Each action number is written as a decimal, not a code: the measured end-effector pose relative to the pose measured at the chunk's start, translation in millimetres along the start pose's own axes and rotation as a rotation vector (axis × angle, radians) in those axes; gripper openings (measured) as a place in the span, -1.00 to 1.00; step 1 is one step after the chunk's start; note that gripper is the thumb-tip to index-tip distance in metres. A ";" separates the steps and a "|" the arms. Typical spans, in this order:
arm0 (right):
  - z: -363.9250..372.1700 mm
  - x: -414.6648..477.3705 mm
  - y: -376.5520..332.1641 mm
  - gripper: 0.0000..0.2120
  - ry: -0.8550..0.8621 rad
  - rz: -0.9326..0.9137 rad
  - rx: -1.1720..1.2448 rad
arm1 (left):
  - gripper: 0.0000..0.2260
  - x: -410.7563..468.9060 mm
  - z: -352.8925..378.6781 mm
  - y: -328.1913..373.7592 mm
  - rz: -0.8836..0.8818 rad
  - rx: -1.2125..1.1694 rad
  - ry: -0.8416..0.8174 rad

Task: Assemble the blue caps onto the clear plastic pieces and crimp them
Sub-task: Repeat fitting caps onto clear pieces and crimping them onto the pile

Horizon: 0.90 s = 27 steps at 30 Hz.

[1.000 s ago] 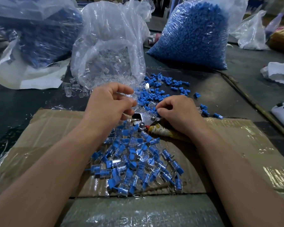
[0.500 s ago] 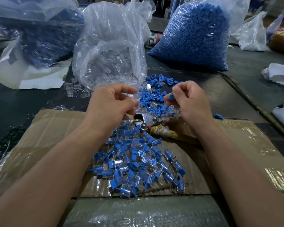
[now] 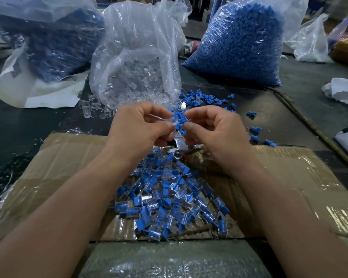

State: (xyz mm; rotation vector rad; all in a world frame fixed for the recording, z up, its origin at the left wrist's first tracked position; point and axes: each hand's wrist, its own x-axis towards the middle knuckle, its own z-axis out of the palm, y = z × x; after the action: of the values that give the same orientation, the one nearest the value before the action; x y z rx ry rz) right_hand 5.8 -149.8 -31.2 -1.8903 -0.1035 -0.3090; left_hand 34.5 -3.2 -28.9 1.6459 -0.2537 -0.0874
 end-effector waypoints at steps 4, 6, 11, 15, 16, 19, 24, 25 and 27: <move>2.6 -2.2 -2.1 -0.81 0.017 -0.073 -0.051 | -0.86 -0.4 0.7 -1.0 0.028 0.041 0.007; 3.9 -2.8 -1.9 -0.83 0.008 -0.077 -0.076 | -0.86 -1.1 1.5 -1.6 0.045 0.059 -0.002; 5.5 -4.3 -1.5 -0.90 0.022 -0.077 -0.094 | -0.86 -1.1 1.7 -3.0 0.058 0.068 -0.025; 5.3 -4.7 -1.7 -0.87 0.046 -0.080 -0.095 | -0.90 -1.3 2.0 -2.4 0.056 0.064 -0.059; 5.2 -4.2 -1.0 -0.85 0.066 -0.081 -0.097 | -0.91 -1.4 2.0 -2.0 0.055 0.063 -0.071; 4.0 -2.1 0.9 -0.82 0.098 -0.097 -0.129 | -0.93 -2.0 0.6 -1.1 0.055 0.043 -0.100; 3.2 -4.3 0.2 -0.85 0.063 -0.205 -0.133 | -0.95 -3.4 0.5 2.0 0.043 -0.004 -0.115; 3.3 -5.1 0.2 -0.85 0.057 -0.226 -0.118 | -0.94 -3.3 -0.1 2.8 0.030 -0.031 -0.110; 4.1 -5.9 1.2 -0.82 0.031 -0.247 -0.094 | -0.91 -2.1 -1.6 4.2 -0.002 -0.087 -0.105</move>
State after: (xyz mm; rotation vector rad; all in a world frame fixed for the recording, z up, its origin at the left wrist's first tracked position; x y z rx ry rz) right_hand 1.0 -145.9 -35.1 -1.9677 -0.3072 -0.5189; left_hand 32.3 -1.5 -24.8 1.5568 -0.3240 -0.1844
